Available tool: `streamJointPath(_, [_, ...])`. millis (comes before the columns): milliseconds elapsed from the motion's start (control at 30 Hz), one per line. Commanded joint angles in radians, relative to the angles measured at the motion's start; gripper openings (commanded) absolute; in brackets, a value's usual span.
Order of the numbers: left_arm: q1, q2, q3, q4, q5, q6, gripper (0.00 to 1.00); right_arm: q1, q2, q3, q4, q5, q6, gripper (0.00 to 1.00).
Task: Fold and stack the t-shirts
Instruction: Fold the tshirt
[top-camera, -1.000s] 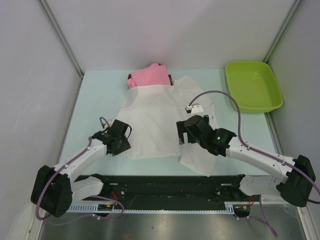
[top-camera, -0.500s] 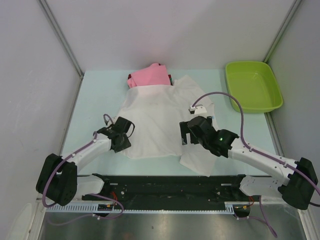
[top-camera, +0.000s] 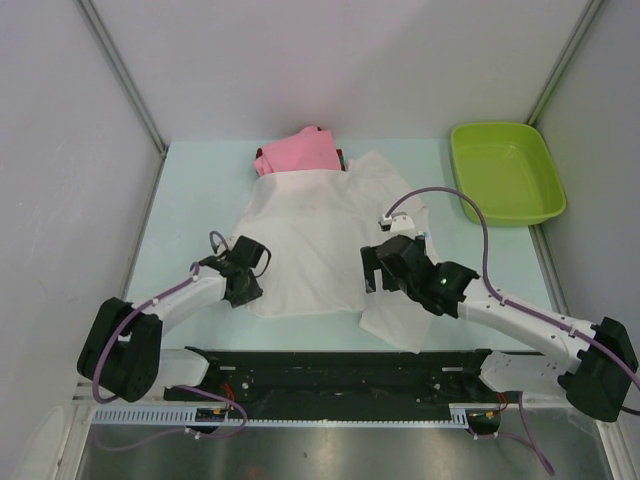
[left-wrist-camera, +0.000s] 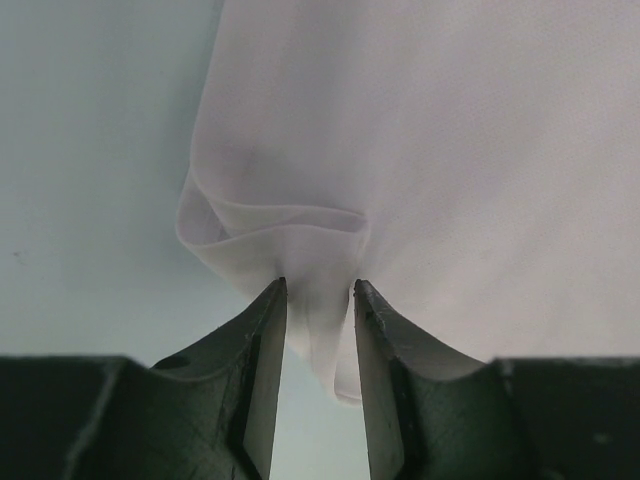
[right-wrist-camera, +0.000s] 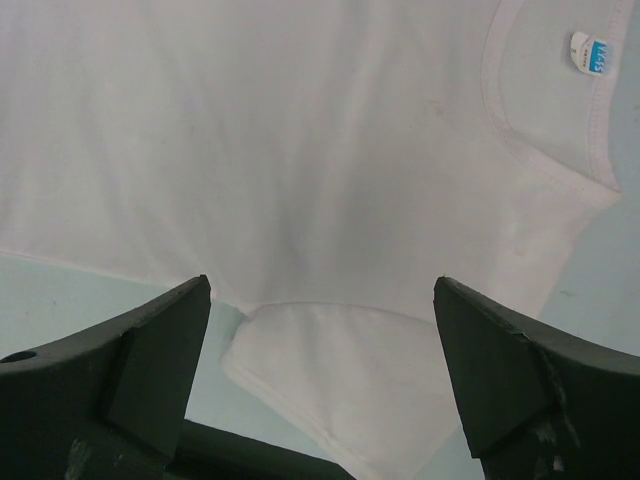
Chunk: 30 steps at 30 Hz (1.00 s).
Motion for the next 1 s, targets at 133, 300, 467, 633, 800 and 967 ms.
streamJointPath(133, [0.008,-0.04,-0.03,0.016,0.005,-0.026,0.19,-0.002,-0.04,-0.025,0.018,0.006,0.023,0.98])
streamJointPath(300, [0.007,-0.122,-0.053,-0.008,0.019,-0.053,0.0,-0.002,-0.046,-0.032,0.0,0.007,0.04,0.91])
streamJointPath(467, [0.007,-0.244,-0.072,-0.056,0.038,-0.085,0.0,-0.003,-0.049,-0.036,-0.11,0.04,0.144,0.91])
streamJointPath(633, [0.007,-0.419,-0.098,-0.111,0.038,-0.154,0.0,-0.002,-0.136,-0.113,-0.223,0.017,0.369,0.91])
streamJointPath(800, [0.007,-0.501,-0.15,-0.097,0.032,-0.168,0.0,0.035,-0.264,-0.216,-0.314,0.0,0.55,0.88])
streamJointPath(967, [0.007,-0.473,-0.151,-0.077,0.041,-0.16,0.0,0.104,-0.376,-0.314,-0.348,-0.042,0.727,0.84])
